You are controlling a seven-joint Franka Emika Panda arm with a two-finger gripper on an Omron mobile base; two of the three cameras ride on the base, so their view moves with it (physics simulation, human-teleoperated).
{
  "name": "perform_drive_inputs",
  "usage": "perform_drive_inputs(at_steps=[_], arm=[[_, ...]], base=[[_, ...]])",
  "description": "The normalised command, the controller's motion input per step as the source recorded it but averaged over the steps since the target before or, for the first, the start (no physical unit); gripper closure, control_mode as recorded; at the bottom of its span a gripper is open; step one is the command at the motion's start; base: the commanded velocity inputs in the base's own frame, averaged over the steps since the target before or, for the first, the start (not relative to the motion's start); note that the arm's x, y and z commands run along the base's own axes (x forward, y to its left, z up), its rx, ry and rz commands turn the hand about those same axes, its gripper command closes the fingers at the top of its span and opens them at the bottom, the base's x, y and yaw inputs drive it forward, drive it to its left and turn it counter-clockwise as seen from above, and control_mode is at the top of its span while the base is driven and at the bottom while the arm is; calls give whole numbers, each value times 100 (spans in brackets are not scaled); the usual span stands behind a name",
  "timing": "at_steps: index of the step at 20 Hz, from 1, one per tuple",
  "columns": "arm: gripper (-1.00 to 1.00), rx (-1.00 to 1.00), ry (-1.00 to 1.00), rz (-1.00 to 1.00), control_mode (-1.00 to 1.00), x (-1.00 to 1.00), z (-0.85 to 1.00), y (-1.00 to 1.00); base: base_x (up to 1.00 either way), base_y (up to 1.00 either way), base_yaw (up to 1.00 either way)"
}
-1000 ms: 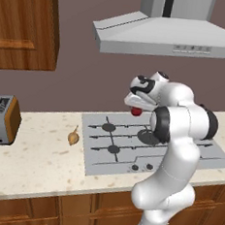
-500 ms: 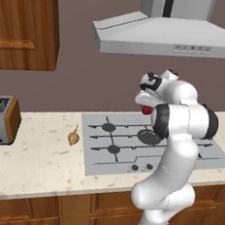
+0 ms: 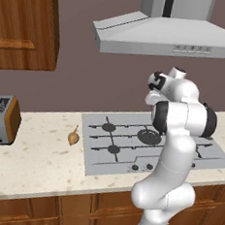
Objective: Place the pan on the rear right burner on the stove. Then place the tomato and the onion in the pan and turn on the rear right burner.
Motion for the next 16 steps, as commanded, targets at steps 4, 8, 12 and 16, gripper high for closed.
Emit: perform_drive_inputs(at_steps=[4, 8, 12, 16], arm=[[100, -1, 0, 0, -100, 9, 0, -61], [100, 2, 0, 0, -100, 11, 0, -63], [100, 1, 0, 0, -100, 14, 0, -53], [100, 0, 0, 0, -100, 20, 0, -54]], base=[[0, 0, 0], [0, 0, 0], [0, 0, 0], [0, 0, 0]])
